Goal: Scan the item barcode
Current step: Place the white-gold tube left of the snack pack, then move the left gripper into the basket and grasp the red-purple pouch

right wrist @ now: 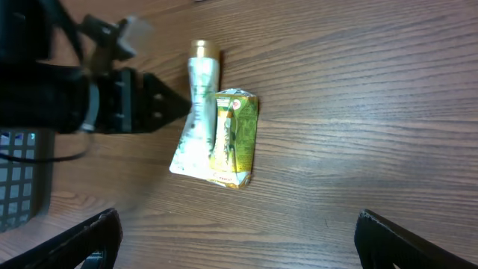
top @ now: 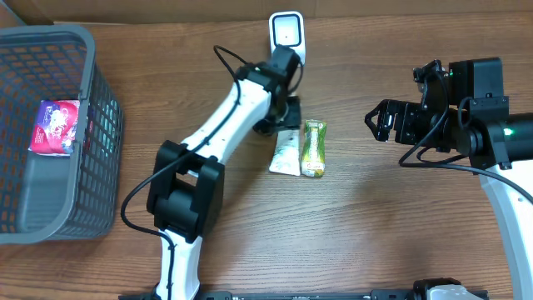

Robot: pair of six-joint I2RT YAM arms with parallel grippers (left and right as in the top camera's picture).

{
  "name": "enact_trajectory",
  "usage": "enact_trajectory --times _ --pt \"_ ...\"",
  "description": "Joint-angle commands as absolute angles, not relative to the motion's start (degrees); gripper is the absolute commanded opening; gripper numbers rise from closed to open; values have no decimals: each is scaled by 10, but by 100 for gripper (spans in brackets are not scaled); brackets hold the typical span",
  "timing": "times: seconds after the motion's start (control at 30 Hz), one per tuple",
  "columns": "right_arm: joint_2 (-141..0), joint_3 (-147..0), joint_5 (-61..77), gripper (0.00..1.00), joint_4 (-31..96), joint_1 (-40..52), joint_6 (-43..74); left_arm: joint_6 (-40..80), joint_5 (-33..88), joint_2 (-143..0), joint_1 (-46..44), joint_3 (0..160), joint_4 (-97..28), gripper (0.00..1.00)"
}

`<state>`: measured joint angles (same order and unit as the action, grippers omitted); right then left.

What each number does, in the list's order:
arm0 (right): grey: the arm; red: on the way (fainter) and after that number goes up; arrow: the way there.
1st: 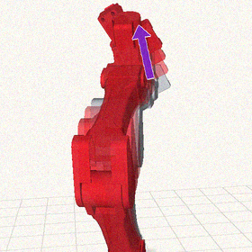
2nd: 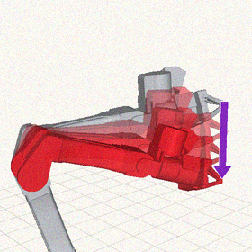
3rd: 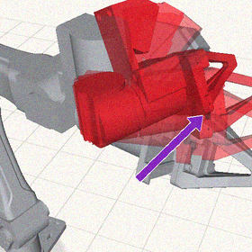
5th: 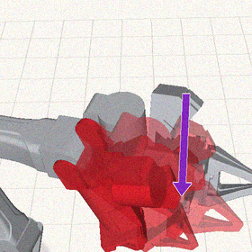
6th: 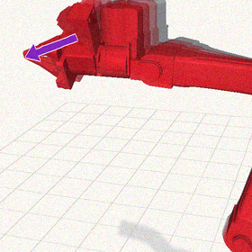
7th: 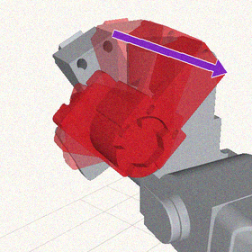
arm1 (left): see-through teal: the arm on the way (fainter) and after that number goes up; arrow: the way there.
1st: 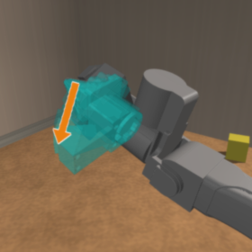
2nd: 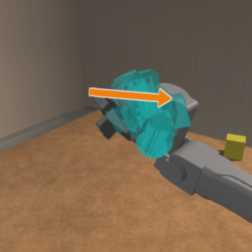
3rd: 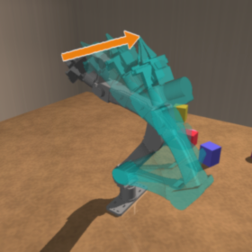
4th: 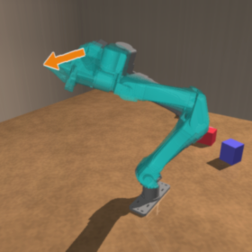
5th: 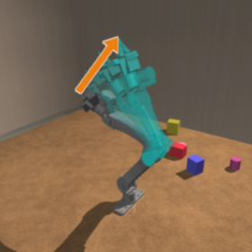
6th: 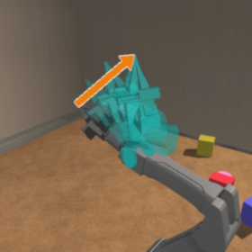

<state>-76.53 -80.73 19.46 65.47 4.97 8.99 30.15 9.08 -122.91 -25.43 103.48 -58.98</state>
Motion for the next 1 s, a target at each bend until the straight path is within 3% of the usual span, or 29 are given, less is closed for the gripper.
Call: enact_trajectory --times 0.0,0.2,0.37,0.67,0.97 --pt "-766 -817 192 100 651 51 90 260 106 -1202 -192 1153 -645 40" --pt "-766 -817 192 100 650 51 90 205 91 -1159 -75 1388 -792 41" --pt "-766 -817 192 100 653 51 90 184 30 -1119 44 1483 -879 47" --pt "-766 -817 192 100 651 51 90 243 27 -1141 321 1459 -929 47" --pt "-766 -817 192 100 651 51 90 249 5 -1224 360 1375 -861 56"
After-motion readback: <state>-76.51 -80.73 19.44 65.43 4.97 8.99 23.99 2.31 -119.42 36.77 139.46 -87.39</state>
